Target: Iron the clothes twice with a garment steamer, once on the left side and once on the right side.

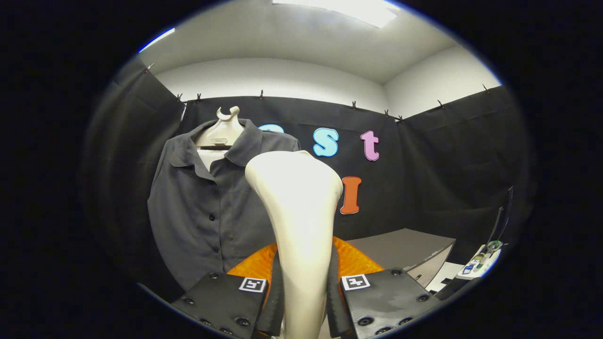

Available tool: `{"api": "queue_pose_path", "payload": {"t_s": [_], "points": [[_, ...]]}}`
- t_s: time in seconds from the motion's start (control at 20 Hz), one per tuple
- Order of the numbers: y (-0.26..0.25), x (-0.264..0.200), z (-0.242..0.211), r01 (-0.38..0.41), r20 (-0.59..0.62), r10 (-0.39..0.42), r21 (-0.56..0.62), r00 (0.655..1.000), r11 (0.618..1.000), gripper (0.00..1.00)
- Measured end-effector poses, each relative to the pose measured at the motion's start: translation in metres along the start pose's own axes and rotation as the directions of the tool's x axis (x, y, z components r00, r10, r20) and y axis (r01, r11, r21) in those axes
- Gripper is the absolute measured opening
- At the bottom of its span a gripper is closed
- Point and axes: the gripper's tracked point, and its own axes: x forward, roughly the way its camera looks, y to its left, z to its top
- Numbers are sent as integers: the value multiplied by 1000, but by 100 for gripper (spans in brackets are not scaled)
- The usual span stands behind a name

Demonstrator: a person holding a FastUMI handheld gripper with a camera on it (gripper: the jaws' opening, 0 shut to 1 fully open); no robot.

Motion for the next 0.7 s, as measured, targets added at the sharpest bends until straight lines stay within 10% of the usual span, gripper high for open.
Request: {"api": "queue_pose_path", "payload": {"t_s": [0.7], "points": [[73, 35, 1, -45, 7, 45, 5, 999, 999, 44]]}}
